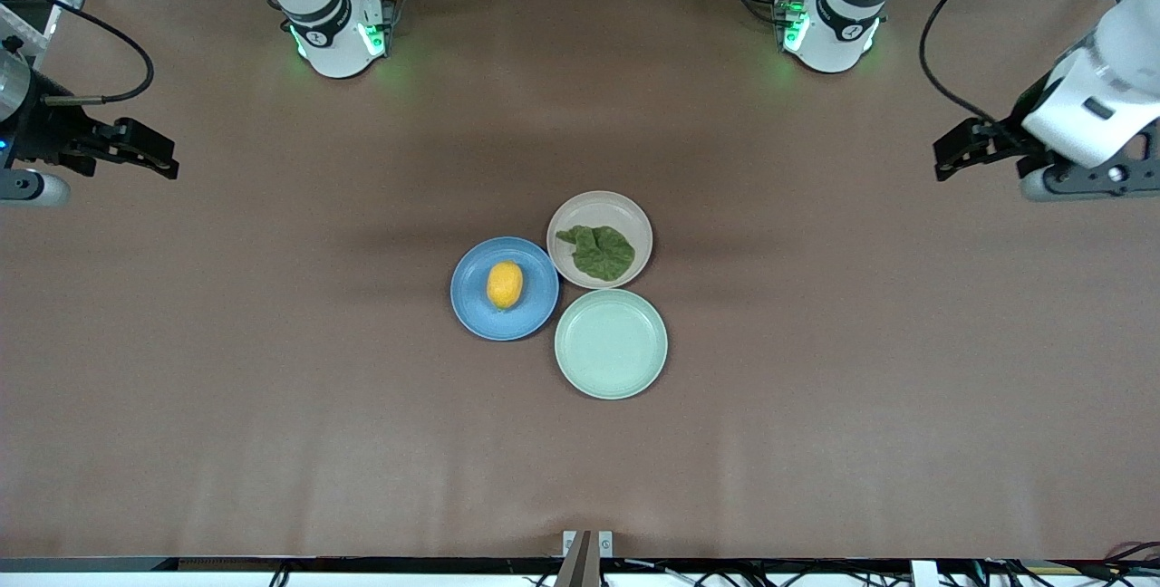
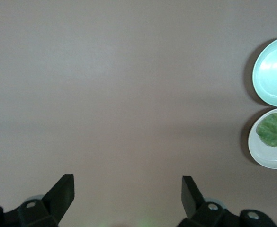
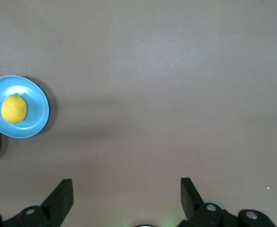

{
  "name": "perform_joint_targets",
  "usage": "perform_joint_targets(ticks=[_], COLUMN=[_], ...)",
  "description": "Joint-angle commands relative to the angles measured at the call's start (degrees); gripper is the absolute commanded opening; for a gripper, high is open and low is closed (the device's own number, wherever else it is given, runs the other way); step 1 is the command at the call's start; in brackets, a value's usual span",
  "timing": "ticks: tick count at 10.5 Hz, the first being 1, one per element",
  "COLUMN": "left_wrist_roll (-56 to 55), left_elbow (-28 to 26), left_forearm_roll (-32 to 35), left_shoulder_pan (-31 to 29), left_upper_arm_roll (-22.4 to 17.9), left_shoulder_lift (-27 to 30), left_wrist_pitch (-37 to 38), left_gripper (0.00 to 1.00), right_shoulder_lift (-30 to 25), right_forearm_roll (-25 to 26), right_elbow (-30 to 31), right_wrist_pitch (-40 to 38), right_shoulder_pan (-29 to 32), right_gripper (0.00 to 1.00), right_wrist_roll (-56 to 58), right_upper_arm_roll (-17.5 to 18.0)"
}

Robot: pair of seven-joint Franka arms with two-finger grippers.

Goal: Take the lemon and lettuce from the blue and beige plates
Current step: 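Move the right gripper toward the lemon while the left gripper approaches the lettuce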

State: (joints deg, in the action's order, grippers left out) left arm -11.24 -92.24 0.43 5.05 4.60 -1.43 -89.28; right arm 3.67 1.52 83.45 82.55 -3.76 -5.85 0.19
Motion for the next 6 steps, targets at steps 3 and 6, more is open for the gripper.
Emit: perform_joint_targets(ticks=[3, 6], left_wrist_roll=[-7.8, -20.7], left_elbow=[-9.8, -16.0], left_forearm_roll=[-4.4, -4.4], left_shoulder_pan=[0.7, 0.9], left_upper_arm_roll=[4.2, 12.2], left_shoulder_lift=[-1.3, -3.3], left_wrist_pitch=[-8.7, -18.7], left_gripper=[1.00, 1.00], right_shoulder_lift=[5.3, 11.8], right_forearm_roll=[-2.3, -2.4], right_elbow=[0.5, 0.5], right_wrist_pitch=[5.0, 11.6], right_shoulder_pan=[-6.9, -8.1], right_gripper=[1.00, 1.00], right_wrist_roll=[-16.0, -27.3], right_upper_arm_roll=[0.2, 4.7])
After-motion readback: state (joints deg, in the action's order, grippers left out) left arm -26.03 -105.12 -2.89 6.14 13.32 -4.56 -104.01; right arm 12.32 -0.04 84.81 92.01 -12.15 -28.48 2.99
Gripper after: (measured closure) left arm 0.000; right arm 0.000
